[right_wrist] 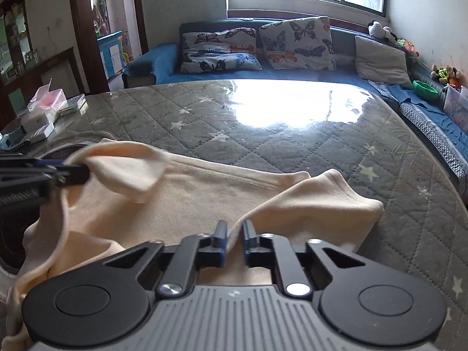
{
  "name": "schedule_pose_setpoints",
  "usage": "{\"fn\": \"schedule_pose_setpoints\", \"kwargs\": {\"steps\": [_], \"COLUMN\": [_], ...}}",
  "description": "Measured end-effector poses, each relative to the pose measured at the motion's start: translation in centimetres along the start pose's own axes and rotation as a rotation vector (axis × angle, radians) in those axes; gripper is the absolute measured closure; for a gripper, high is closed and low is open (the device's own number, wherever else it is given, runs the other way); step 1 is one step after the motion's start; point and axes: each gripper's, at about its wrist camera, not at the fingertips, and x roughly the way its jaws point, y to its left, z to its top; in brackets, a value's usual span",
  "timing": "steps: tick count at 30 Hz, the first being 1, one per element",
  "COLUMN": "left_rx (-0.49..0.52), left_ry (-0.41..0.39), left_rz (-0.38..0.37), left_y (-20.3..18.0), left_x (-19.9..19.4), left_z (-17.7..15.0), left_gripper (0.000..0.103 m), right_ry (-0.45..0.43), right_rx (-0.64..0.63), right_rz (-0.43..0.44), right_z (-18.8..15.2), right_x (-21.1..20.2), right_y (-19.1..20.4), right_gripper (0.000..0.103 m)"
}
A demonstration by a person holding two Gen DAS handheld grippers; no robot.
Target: Fold clothes
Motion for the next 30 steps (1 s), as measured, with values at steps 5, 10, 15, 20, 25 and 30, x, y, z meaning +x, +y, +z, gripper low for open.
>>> {"fn": "schedule_pose_setpoints", "kwargs": {"steps": [5, 10, 15, 20, 25, 30], "left_rx": [-0.124, -0.22, -0.306, -0.379, -0.389, -0.385], "left_ry": [-0.055, -0.082, -0.081, -0.059, -0.005, 0.028], "left_rz": [0.061, 0.105, 0.135, 0.139, 0.207, 0.261], "left_y": [4.8, 8.9, 11.9, 14.2, 15.2, 16.1], "left_x": [-4.1, -8.5, -12.6, -15.3, -14.9, -15.5], "left_z": [-1.3, -4.6, -8.5, -11.7, -13.8, -15.6], "left_gripper": [0.088, 0.088, 0.089, 0.09, 0.089, 0.079], "right_ry": [-0.051, -0.118, -0.164, -0.19, -0.141, -0.121], "right_rx": [0.037, 0.083, 0.124, 0.158, 0.151, 0.179], "right_rz": [-0.016, -0.028, -0.048, -0.069, -0.094, -0.043], "right_z": [-0.9, -2.5, -4.8, -7.7, -9.5, -9.5], "right_x": [-2.8, -6.5, -9.8, -13.3, -14.0, -12.9], "right_y": [-1.2, -2.9, -4.4, -6.6, -7.7, -7.6], "right_gripper": [0.1, 0.1, 0.101, 0.102, 0.101, 0.096]}}
